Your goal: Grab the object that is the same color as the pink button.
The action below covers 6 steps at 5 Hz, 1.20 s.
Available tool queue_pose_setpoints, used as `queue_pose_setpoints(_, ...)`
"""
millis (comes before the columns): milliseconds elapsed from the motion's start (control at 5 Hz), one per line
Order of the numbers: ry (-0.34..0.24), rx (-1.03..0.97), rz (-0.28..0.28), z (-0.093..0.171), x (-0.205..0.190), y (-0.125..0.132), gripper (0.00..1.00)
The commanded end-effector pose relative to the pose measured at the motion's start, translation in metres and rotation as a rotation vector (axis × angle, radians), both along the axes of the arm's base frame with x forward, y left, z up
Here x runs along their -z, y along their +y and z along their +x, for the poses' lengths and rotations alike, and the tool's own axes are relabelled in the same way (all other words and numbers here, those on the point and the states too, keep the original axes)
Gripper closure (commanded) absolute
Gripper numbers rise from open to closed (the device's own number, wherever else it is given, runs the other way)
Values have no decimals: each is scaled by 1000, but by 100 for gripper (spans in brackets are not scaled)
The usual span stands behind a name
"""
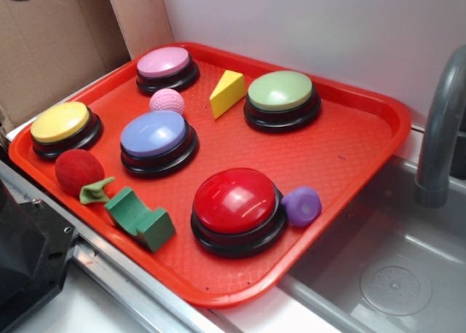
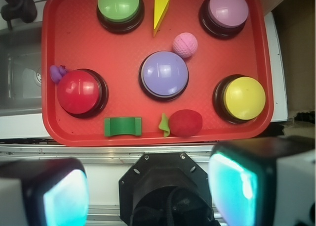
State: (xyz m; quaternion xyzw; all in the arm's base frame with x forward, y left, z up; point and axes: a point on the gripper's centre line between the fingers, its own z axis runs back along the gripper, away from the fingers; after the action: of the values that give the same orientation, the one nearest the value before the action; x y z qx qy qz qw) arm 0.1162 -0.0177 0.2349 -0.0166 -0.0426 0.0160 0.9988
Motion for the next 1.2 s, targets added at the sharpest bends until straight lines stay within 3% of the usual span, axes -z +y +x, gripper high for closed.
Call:
queue_pose_setpoints(0, 0, 0, 0, 0, 0, 0, 0)
queue_pose_setpoints(400, 19, -181, -61, 35, 27, 17, 0)
queue_pose_setpoints(600, -63, -421, -72, 62, 60, 39, 0)
queue_pose_setpoints(800, -79, -591, -105, 86, 86, 56, 0)
queue_pose_setpoints(1000, -138, -710, -65, 108, 106, 69, 0)
